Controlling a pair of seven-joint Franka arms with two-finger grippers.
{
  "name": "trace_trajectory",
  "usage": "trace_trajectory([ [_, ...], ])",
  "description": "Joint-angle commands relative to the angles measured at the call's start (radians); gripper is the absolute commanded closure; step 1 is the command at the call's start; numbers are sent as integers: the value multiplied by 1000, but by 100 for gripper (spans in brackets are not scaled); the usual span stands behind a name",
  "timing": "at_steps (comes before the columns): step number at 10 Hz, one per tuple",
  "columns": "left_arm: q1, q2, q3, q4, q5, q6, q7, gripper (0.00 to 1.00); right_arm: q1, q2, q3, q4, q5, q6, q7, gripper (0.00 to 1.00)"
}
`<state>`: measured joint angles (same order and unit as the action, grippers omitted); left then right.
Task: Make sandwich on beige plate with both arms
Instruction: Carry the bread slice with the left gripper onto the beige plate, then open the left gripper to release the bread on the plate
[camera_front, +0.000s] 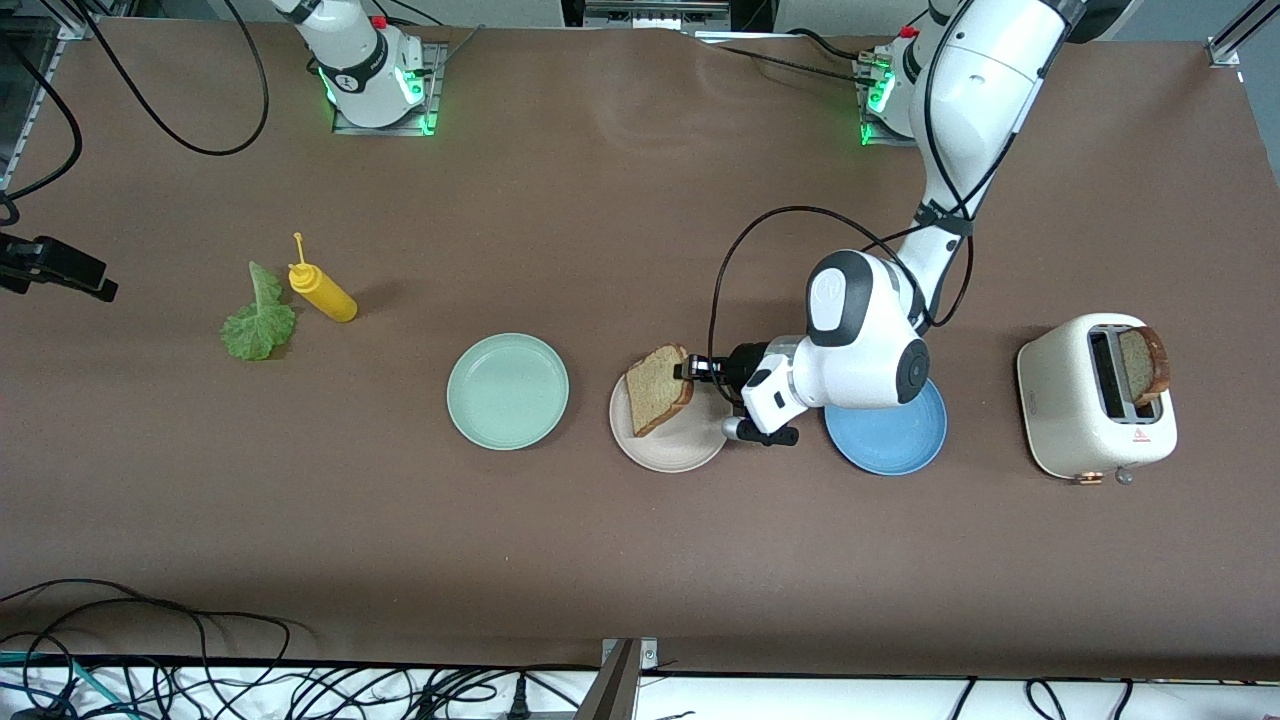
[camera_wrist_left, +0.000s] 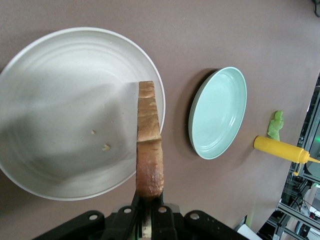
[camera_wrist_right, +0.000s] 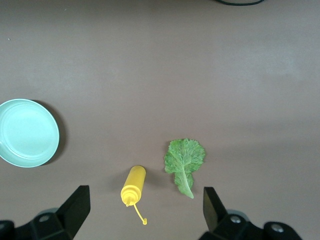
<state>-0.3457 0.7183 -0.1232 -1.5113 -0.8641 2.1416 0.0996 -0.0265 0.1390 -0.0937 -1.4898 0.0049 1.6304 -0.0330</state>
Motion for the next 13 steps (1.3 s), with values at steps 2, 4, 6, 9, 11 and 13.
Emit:
trace_trajectory([
  [2, 1, 35, 2, 20, -35, 0, 40, 100, -12, -2, 3, 6, 18, -12, -8, 0],
  [4, 10, 50, 4, 22, -35, 0, 42, 100, -12, -4, 3, 6, 18, -12, -8, 0],
  [6, 11, 64, 4, 25, -35, 1, 43, 81, -12, -4, 3, 6, 18, -12, -8, 0],
  [9, 11, 87, 5, 19, -27, 59, 42, 0, -12, -4, 5, 6, 18, -12, -10, 0],
  [11, 19, 102, 11, 17, -26, 60, 42, 0, -12, -2, 5, 6, 18, -12, -8, 0],
  [13, 30, 96, 33, 16, -26, 60, 42, 0, -12, -4, 3, 6, 18, -11, -10, 0],
])
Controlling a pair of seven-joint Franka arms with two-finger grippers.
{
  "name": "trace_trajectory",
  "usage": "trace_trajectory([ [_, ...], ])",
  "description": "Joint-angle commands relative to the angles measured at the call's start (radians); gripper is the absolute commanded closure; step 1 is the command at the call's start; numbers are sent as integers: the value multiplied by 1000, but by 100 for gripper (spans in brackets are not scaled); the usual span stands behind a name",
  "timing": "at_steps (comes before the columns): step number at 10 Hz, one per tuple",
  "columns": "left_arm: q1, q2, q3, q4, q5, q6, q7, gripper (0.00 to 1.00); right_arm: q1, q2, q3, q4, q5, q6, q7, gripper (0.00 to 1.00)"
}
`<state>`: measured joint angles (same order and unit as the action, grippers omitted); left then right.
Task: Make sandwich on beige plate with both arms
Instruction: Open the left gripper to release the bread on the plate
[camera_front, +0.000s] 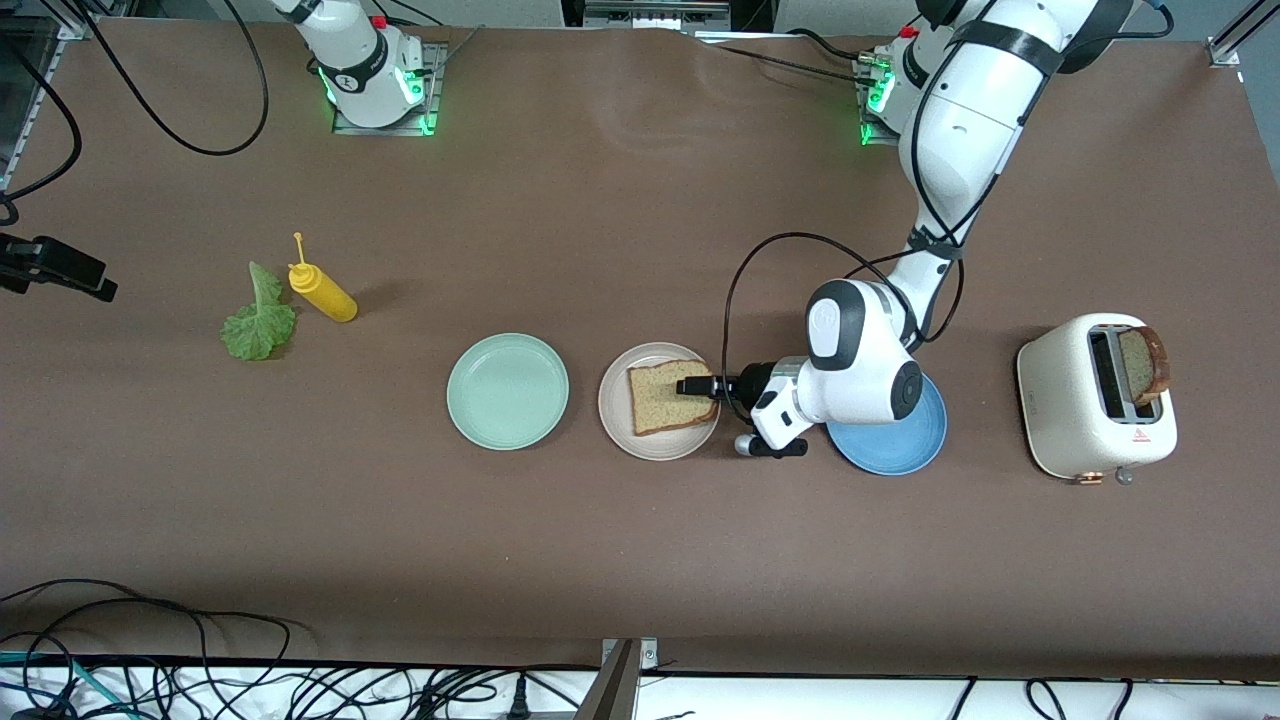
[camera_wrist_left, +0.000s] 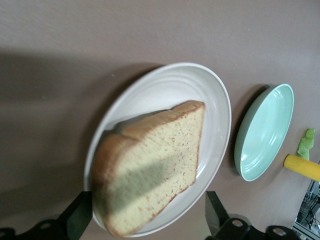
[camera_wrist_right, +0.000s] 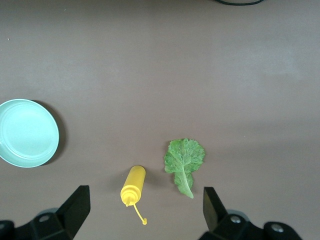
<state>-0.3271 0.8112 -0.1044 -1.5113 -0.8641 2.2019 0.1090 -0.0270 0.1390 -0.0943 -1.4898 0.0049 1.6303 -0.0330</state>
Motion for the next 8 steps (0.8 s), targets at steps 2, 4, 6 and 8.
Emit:
trace_trajectory([
  [2, 8, -1, 15, 20, -24, -1, 28, 0, -10, -4, 5, 6, 18, -12, -10, 0],
  [4, 10, -30, 29, 19, -23, -1, 28, 0, -11, -4, 4, 6, 18, -12, -10, 0],
  [6, 37, -133, 103, -16, 35, -10, 24, 0, -11, -2, 4, 6, 18, -12, -10, 0],
  [8, 130, -304, 106, -104, 274, -13, 23, 0, -11, -4, 4, 6, 18, -12, -10, 0],
])
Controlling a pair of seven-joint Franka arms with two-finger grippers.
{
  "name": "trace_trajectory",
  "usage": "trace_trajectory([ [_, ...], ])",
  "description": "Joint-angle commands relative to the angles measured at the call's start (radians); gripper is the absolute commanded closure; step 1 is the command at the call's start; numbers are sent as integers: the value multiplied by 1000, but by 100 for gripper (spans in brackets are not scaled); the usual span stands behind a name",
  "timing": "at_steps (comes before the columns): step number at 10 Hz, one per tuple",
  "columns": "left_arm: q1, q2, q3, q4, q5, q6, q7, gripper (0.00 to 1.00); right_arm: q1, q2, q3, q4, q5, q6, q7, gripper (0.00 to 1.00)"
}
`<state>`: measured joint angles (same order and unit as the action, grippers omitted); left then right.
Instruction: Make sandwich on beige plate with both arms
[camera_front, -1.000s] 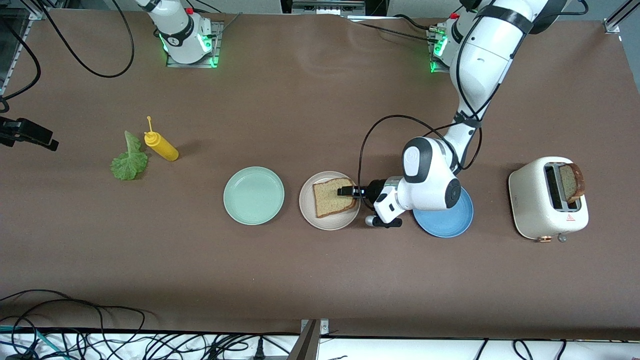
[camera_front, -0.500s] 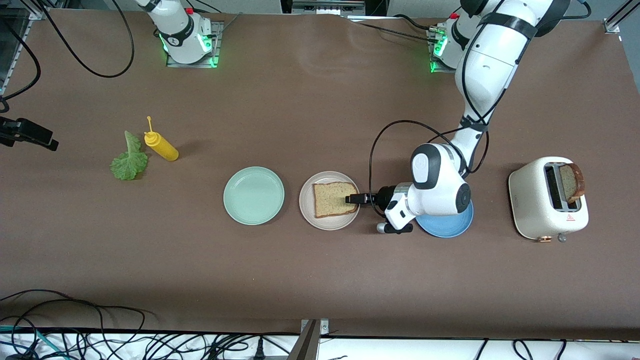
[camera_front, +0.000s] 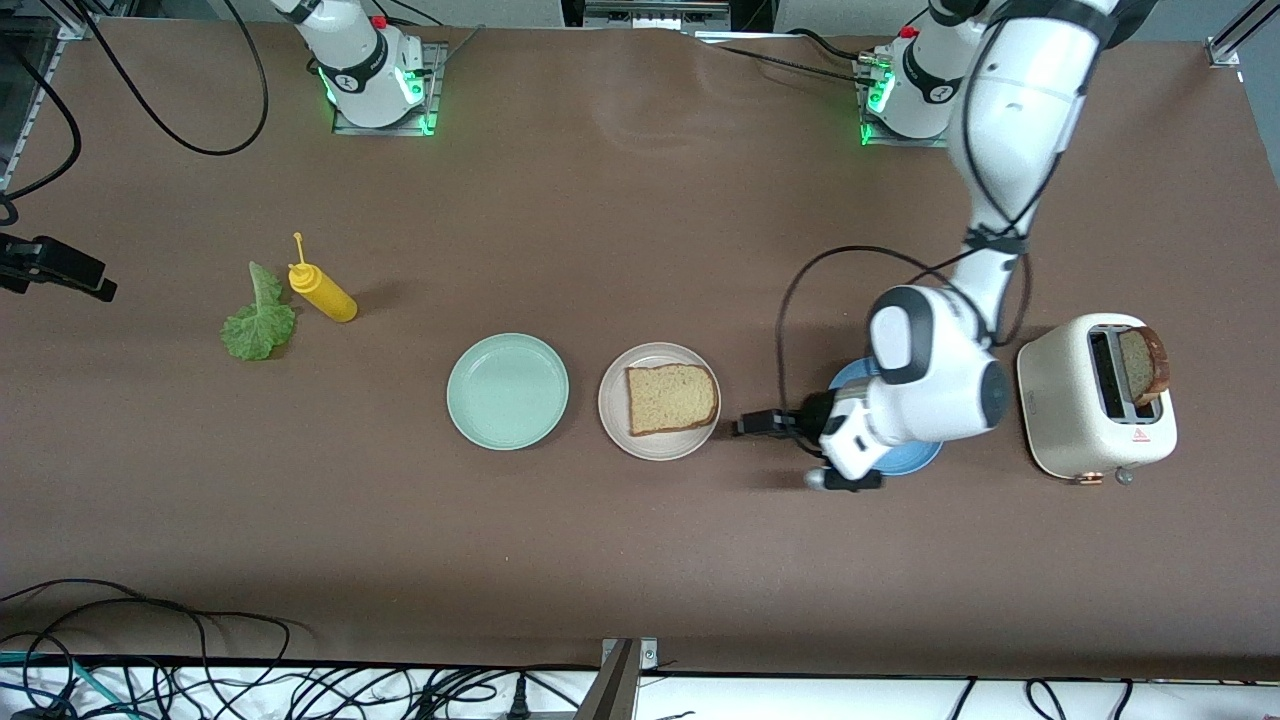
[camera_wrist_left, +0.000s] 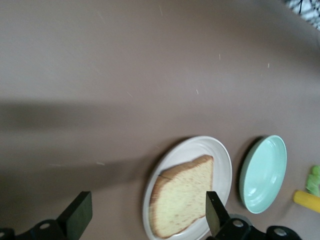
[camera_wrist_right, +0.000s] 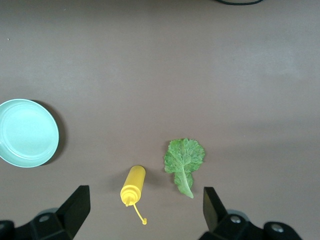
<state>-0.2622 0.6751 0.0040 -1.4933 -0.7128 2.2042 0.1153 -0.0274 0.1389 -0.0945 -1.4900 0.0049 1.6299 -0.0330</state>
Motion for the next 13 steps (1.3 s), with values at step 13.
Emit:
trace_trajectory([
  [13, 279, -847, -1, -306, 759, -575, 10, 0, -9, -4, -8, 7, 20, -12, -24, 0],
])
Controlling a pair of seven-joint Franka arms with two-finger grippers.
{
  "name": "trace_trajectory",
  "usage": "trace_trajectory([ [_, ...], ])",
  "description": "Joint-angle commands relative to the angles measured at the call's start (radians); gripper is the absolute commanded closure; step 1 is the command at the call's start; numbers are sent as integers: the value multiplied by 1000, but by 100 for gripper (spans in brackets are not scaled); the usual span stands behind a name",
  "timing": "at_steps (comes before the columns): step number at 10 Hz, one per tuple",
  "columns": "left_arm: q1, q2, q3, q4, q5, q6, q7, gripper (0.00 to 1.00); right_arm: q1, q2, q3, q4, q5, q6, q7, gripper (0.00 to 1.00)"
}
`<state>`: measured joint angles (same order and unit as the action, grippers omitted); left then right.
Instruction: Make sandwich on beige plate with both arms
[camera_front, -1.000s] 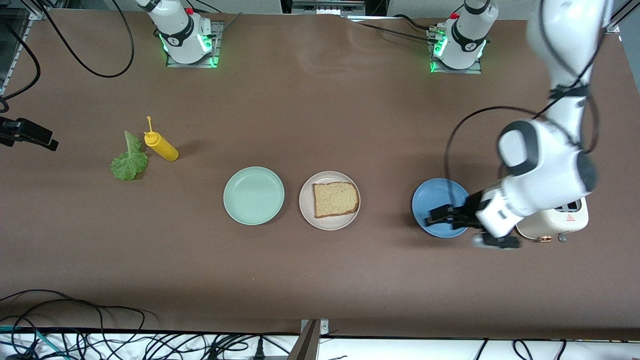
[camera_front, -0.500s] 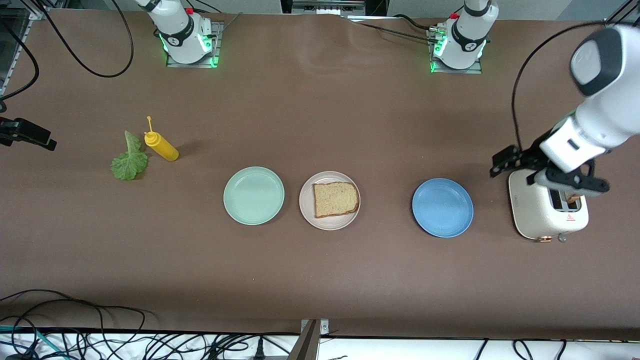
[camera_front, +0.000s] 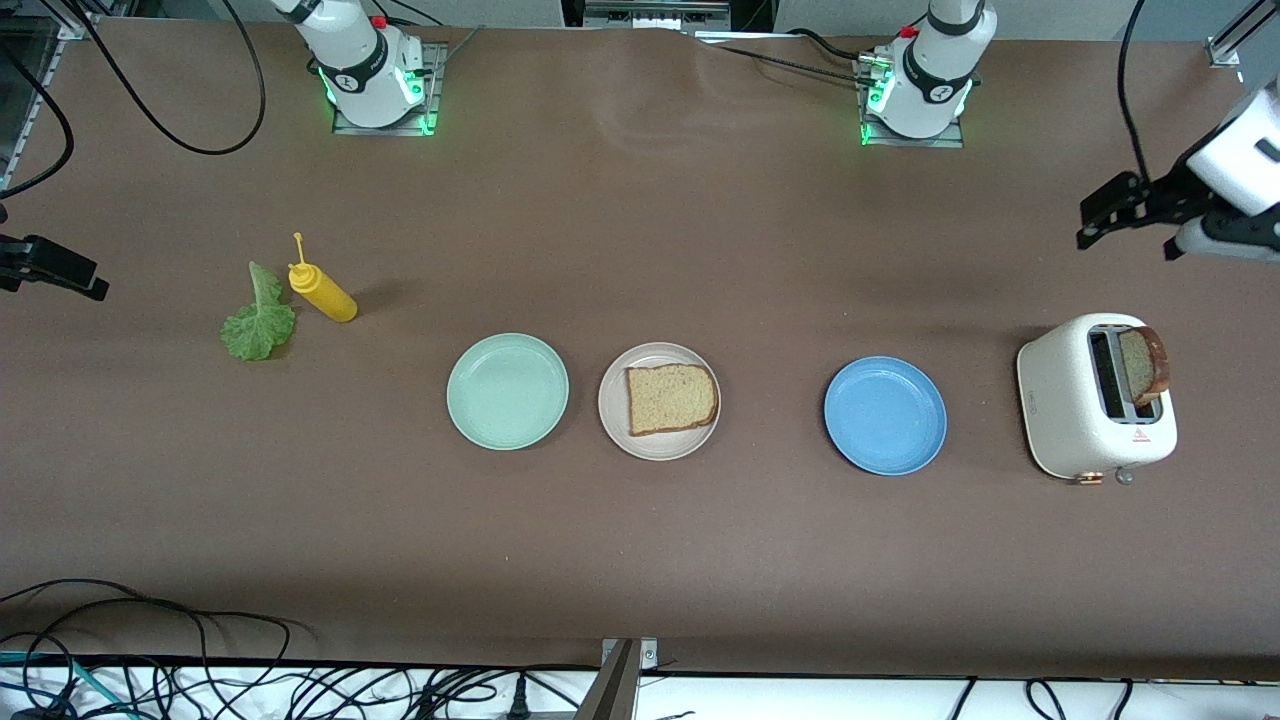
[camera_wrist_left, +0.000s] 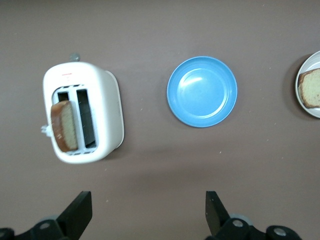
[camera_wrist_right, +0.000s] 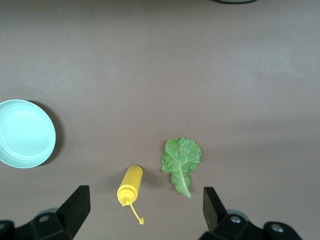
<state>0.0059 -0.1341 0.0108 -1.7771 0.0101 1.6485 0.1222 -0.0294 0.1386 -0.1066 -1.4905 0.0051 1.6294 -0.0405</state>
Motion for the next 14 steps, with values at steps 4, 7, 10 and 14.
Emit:
trace_trajectory([
  [4, 9, -44, 0, -13, 24, -30, 1, 0, -7, -4, 4, 7, 19, -11, -16, 0],
  [7, -14, -27, 35, 18, 19, -32, -40, 0, -7, -4, 4, 7, 19, -11, -16, 0],
  [10, -26, -27, 34, 18, 19, -33, -124, 0, -7, -4, 4, 7, 19, -11, -16, 0],
  [14, -26, -27, 35, 18, 19, -33, -125, 0, -7, -4, 4, 7, 19, -11, -16, 0],
])
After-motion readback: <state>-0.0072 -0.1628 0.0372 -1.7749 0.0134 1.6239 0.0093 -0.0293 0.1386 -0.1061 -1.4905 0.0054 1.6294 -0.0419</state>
